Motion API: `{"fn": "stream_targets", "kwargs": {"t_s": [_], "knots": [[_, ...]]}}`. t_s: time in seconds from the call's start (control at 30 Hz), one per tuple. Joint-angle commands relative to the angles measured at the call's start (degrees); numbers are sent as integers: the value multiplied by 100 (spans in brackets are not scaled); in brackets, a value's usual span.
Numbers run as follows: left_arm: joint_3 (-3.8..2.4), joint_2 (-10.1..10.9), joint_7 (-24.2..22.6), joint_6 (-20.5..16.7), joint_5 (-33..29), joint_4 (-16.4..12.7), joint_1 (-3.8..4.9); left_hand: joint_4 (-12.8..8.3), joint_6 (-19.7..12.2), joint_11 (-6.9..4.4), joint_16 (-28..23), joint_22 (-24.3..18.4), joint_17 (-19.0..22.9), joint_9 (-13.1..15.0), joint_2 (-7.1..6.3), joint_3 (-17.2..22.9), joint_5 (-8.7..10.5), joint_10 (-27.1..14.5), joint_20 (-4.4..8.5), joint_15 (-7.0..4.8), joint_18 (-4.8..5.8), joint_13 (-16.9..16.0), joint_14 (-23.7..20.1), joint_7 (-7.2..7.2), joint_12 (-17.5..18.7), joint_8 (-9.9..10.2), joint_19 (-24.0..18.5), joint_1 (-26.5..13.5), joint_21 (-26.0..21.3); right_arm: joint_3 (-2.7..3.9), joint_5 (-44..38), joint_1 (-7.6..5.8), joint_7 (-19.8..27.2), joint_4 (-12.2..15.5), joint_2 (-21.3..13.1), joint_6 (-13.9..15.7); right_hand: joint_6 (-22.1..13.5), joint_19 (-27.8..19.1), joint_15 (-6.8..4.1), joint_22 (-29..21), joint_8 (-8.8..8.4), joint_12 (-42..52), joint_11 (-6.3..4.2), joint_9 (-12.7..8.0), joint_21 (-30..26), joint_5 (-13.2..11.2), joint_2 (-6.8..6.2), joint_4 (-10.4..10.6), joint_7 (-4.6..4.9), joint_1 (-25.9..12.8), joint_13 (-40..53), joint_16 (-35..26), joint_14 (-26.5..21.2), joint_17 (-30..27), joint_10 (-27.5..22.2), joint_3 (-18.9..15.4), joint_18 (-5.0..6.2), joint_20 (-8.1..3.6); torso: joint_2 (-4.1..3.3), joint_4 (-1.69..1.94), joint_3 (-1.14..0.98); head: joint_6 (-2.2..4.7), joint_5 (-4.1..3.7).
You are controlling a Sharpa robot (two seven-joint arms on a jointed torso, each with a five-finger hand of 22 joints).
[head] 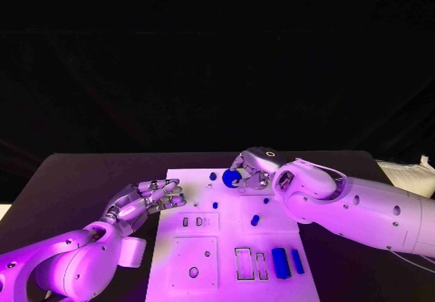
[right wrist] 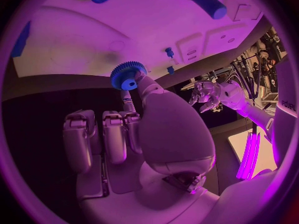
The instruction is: Assemble the parts on the task board
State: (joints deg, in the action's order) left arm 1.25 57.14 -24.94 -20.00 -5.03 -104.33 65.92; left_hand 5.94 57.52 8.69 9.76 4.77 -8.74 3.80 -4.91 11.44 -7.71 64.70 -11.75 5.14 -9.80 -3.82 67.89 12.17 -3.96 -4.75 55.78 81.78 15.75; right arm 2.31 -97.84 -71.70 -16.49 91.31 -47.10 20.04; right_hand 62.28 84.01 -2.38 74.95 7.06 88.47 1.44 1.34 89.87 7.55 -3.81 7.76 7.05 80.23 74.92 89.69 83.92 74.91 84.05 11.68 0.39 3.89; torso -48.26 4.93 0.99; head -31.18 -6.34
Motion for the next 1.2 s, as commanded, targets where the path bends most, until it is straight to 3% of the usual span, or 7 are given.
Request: {"fn": "stream_targets", "kwargs": {"t_s": [0.03,0.13,0.37,0.53,0.93,1.13,1.2], "knots": [[-3,-15,-18,137,-4,-6,5,-2,-2,6,-11,-5,-8,-5,23,30,21,-42,-23,47,-72,9,7,19,38,23,31,21,-29,-14,-372,-15,2,16,101,277,114,599,-15,1505,-27,16,-3,325,13,25,-4,6,-86,-95,1416,20,602,1479,539,53,-39,-27,-1,10,10,-12,9],[-3,-17,-17,138,-4,-5,5,-2,-2,6,-11,-5,-8,-5,23,30,21,-42,-23,47,-72,9,7,19,38,23,31,21,-29,-48,-446,-23,11,-33,254,269,107,599,-13,1505,-35,14,-1,322,13,21,-5,8,-83,-106,1416,19,602,1477,538,61,-39,-25,-1,-7,5,-11,33],[-3,-30,-14,140,-4,-3,5,-2,-2,6,-11,-5,-8,-5,23,30,21,-42,-23,47,-72,9,7,19,38,23,31,21,-29,-138,-528,-24,38,-201,534,178,102,599,-11,1505,-41,12,1,321,13,20,-4,8,-80,-114,1414,18,601,1475,537,67,-39,-24,-9,15,0,-20,49],[-3,-41,-14,140,-4,0,5,-2,-2,6,-11,-5,-8,-5,23,30,21,-42,-23,47,-72,9,7,19,38,23,31,21,-29,-181,-547,-11,57,-334,703,105,97,599,-9,1505,-48,6,4,319,13,18,-9,8,-77,-126,1411,18,601,1474,535,72,-39,-23,-8,7,-2,-31,65],[-3,-63,-23,146,-4,7,5,-2,-5,10,-18,-9,-10,-5,24,37,22,-49,-26,51,-71,9,4,23,39,29,29,11,-32,-223,-642,44,18,-610,1016,-63,50,599,8,1505,-104,-10,30,304,13,3,-50,18,-48,-214,1402,20,602,1479,529,89,-39,-9,-6,4,0,-45,86],[-3,-65,-21,148,-4,8,5,-2,-5,10,-18,-9,-10,-5,24,37,22,-49,-26,51,-71,9,4,23,39,29,29,11,-32,-232,-695,51,-103,-713,1107,-162,-81,599,59,1505,-235,-35,90,276,13,-425,-132,114,16,-452,1389,9,596,1449,518,50,-39,34,-4,8,-2,-53,88],[-3,-64,-20,151,-4,7,5,-2,-5,10,-18,-9,-10,-5,24,37,22,-49,-26,51,-71,9,4,23,39,29,29,11,-32,-233,-721,51,-125,-737,1123,-163,-149,599,76,1505,-288,-56,112,265,13,-461,-174,138,39,-505,1377,5,594,1440,510,31,-39,48,-3,7,-1,-51,86]]}}
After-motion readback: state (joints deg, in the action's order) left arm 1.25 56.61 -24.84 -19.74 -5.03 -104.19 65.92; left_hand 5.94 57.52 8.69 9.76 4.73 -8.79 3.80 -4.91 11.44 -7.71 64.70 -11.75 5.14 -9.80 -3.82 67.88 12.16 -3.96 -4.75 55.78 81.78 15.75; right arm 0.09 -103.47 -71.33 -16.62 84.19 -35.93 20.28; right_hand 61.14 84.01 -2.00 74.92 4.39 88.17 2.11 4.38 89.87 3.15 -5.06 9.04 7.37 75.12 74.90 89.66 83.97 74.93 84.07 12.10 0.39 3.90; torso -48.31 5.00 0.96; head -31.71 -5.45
